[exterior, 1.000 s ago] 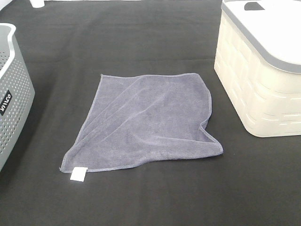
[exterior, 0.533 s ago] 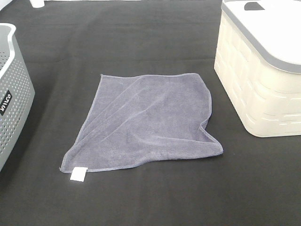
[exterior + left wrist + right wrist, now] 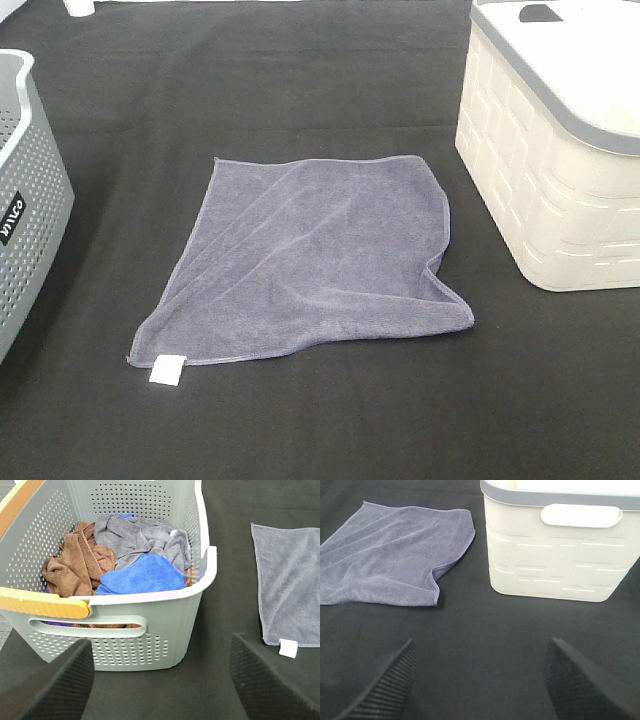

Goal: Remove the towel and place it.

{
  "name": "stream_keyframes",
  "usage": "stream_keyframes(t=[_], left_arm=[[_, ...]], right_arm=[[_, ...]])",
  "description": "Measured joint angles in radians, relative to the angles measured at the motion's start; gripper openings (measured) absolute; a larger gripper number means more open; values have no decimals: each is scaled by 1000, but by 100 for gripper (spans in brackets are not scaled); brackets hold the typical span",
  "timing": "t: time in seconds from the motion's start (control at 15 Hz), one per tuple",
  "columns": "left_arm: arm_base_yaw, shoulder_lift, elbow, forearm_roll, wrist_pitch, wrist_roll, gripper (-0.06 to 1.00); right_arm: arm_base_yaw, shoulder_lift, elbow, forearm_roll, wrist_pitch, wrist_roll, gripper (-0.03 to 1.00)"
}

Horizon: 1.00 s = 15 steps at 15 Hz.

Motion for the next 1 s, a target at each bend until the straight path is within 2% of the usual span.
stream_keyframes(t=[1.0], left_arm=[[0,0,0,0,0,0,71]], right_arm=[[0,0,0,0,0,-4,71]])
